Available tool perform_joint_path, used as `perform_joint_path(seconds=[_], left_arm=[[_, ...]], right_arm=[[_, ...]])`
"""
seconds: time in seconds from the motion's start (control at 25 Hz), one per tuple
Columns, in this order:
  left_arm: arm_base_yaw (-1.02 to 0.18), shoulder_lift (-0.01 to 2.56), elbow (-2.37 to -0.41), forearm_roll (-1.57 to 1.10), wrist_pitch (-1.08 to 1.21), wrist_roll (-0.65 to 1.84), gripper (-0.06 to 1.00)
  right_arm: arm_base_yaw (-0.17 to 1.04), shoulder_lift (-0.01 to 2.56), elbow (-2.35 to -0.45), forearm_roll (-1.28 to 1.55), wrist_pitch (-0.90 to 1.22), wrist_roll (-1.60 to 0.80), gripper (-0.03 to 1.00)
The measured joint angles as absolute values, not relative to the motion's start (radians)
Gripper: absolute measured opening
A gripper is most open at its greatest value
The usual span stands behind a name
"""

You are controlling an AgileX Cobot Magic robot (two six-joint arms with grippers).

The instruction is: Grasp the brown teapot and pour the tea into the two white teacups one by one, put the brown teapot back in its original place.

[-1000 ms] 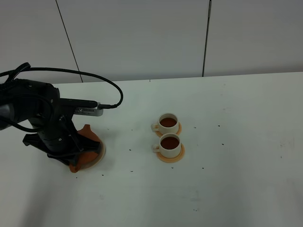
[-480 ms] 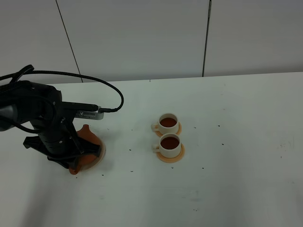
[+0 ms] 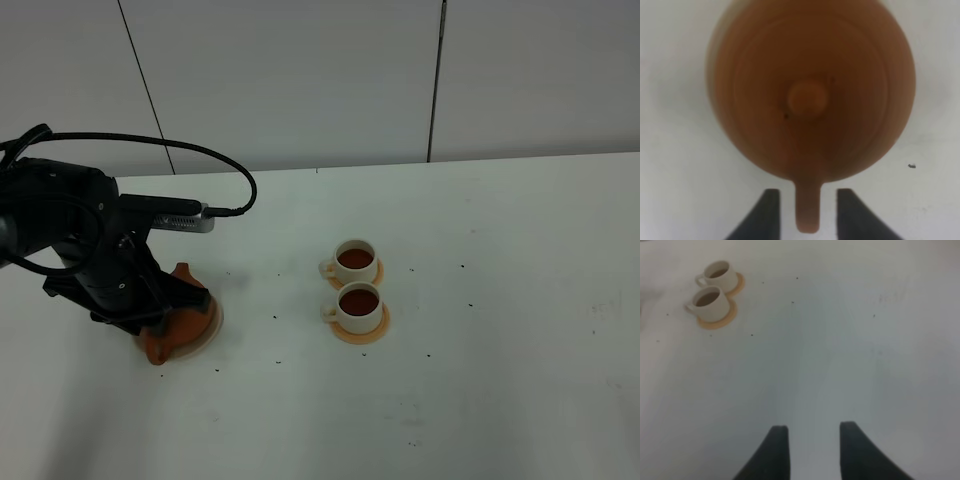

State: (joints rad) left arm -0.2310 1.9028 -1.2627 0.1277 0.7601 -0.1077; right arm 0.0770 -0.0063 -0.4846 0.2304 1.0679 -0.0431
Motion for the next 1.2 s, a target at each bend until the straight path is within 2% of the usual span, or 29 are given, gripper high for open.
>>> perform_joint_path(seconds=[0.12, 0.24, 0.4, 0.72, 0.84, 1.2], left_arm=[[-0.231, 1.9, -1.263, 0.139, 0.76, -0.108, 0.46], [-0.231, 1.889, -1.263, 0.145, 0.765, -0.108, 0.5], [-0.231, 1.811, -1.263, 0.184, 0.838, -0.107, 0.51], [-0.231, 1.598, -1.263, 0.304, 1.158, -0.104, 0.51], [-0.231, 1.519, -1.255, 0.305, 1.185, -0.104, 0.51], [-0.231, 1.187, -0.958, 0.216, 1.186, -0.09, 0.51]], right_arm=[[0.077, -0.006, -0.485, 0.23, 1.068, -0.043, 0.24], [0.077, -0.006, -0.485, 0.23, 1.068, -0.043, 0.24], [0.077, -0.006, -0.485, 0.23, 1.068, -0.043, 0.24], [0.077, -0.006, -0.485, 0.23, 1.068, -0.043, 0.24], [0.077, -0.006, -0.485, 0.23, 1.068, -0.043, 0.24], [0.077, -0.006, -0.485, 0.23, 1.068, -0.043, 0.24]])
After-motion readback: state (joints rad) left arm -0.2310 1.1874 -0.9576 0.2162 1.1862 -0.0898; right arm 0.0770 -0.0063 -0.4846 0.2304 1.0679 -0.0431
